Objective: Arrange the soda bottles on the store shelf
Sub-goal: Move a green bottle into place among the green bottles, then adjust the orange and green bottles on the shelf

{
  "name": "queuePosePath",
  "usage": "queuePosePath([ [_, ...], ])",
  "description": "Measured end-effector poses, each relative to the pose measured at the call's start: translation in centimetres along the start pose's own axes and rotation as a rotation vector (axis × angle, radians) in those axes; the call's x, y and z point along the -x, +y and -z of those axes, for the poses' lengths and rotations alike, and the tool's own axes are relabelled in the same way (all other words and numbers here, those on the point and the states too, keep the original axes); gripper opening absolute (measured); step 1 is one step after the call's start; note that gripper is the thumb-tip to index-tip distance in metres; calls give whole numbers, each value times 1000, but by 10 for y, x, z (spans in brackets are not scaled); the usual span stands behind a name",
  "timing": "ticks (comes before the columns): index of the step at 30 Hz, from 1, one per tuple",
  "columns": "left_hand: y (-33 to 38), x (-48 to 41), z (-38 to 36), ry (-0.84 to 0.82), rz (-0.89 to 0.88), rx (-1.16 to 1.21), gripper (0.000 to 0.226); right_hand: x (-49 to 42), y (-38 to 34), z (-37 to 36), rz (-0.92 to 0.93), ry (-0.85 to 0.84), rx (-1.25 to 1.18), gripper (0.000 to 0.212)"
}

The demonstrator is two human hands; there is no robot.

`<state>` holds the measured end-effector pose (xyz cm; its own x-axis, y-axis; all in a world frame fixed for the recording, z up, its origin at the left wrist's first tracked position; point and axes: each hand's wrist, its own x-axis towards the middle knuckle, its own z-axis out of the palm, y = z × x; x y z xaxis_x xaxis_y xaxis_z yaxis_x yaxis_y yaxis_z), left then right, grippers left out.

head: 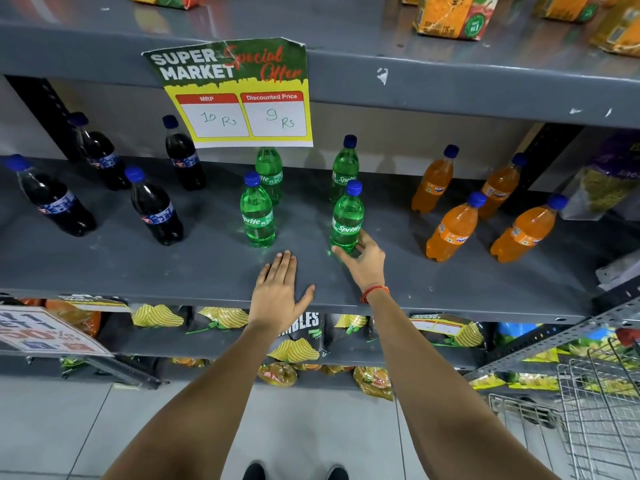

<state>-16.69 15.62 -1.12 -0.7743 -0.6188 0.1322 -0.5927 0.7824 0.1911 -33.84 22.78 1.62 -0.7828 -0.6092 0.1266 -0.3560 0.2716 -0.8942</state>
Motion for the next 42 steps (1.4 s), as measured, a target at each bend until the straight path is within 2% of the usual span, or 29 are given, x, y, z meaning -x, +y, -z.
queuePosePath([
  [3, -1, 0, 0, -5, -7, -15, 74, 11, 8, 11, -96, 142, -44, 59],
  [6, -2, -1, -1, 2, -9, -22, 73, 25, 20, 36, -196, 461, -117, 48],
  [7, -3, -1, -2, 3, -11, -21, 73, 26, 26, 46, -215, 566, -105, 49],
  [9, -2, -2, -2, 9, -20, -20, 73, 20, 35, 62, -278, 667, -41, 62],
  [12, -2, -2, -2, 21, -20, -15, 73, 5, 38, 80, -363, 649, -13, 75],
  [15, -2, -2, -2, 20, -19, -21, 73, -6, 42, 87, -348, 617, 10, 62],
  [19, -2, -2, -3, 14, -17, -23, 74, -11, 43, 90, -366, 662, 10, 47],
  [29, -7, -2, 3, -24, -44, 18, 75, -8, 37, 89, -409, 726, -23, 43],
  [32, -28, 6, 11, -6, -62, 29, 74, 17, 26, 65, -345, 775, -87, 37],
  [36, -75, 20, 24, 29, 10, 36, 79, 53, -5, 0, -189, 614, -198, 26],
  [39, -115, 33, 32, 63, 102, 49, 78, 66, -36, -57, -76, 337, -258, 20],
  [42, -148, 46, 40, 88, 176, 43, 77, 65, -62, -111, 71, 59, -149, 21],
])
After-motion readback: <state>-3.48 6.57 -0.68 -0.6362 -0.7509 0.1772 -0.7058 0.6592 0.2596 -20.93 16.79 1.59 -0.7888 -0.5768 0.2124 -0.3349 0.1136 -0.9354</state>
